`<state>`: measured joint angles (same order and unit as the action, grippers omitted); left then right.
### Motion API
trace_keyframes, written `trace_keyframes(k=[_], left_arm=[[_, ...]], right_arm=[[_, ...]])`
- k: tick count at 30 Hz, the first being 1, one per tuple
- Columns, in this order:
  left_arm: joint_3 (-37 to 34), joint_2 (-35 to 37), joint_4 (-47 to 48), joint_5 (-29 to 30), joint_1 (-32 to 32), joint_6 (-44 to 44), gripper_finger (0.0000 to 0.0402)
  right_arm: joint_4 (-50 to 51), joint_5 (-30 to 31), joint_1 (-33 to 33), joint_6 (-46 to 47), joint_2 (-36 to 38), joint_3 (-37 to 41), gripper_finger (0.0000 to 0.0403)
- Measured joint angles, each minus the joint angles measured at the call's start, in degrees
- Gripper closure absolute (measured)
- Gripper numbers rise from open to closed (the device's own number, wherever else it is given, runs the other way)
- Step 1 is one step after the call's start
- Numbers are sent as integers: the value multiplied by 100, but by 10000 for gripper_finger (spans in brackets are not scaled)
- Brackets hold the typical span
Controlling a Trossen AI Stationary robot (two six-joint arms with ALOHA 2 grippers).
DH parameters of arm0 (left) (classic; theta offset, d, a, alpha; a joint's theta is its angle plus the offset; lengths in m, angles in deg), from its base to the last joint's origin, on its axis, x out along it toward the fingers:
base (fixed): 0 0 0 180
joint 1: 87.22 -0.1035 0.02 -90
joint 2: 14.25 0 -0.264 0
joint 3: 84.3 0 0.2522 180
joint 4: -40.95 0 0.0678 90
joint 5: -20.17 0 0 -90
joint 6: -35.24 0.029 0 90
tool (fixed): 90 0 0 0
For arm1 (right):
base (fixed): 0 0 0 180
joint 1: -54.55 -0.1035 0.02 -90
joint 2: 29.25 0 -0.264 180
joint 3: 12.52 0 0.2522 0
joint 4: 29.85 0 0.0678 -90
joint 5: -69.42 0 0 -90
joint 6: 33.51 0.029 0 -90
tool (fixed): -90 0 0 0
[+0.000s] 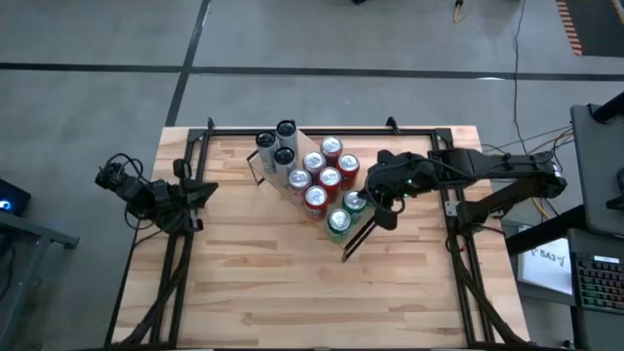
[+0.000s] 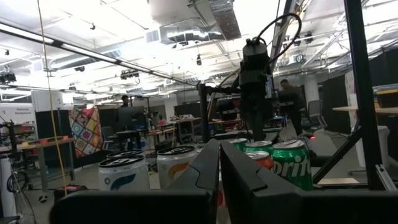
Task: Place canned beverage on shelf
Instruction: Adjust the green soda can
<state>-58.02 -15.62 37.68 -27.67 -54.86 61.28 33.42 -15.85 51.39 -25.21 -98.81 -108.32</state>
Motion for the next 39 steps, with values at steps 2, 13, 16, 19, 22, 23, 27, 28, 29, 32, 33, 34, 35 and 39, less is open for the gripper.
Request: trace_keyframes(k=[2, 13, 16, 19, 22, 23, 27, 28, 29, 32, 33, 34, 35, 39], left_arm=[[0, 1, 0, 0, 1, 0, 401], [0, 0, 2, 0, 0, -2, 401], [0, 0, 2, -27, 2, -1, 401], [0, 0, 2, -31, 1, -2, 401], [0, 0, 2, -33, 1, -2, 401], [0, 0, 2, -33, 2, -2, 402], [0, 0, 2, -34, 0, -2, 401], [0, 0, 2, -35, 1, -2, 401], [0, 0, 2, -35, 0, -2, 401], [0, 0, 2, -35, 1, -2, 401], [0, 0, 2, -35, 1, -2, 401], [0, 0, 2, -36, 0, -2, 402], [0, 0, 2, -37, 0, -2, 401], [0, 0, 0, -92, 2, -63, 401]], right_arm=[[9, 0, -43, 5, 0, 26, 390], [119, 345, -187, 111, 0, 146, 390], [131, 345, -187, 131, 2, 219, 390], [141, 349, -185, 169, 2, 243, 390], [160, 350, -185, 181, 2, 243, 390], [177, 355, -185, 192, 2, 240, 390], [289, 402, -187, 262, 11, 226, 390], [299, 404, -187, 268, 11, 218, 390], [316, 404, -187, 272, 11, 211, 390], [332, 404, -187, 285, 11, 205, 390], [330, 409, -187, 283, 11, 205, 390], [330, 418, -187, 279, 11, 205, 390], [328, 430, -187, 274, 11, 205, 390], [208, 431, -187, 183, 45, 201, 390]])
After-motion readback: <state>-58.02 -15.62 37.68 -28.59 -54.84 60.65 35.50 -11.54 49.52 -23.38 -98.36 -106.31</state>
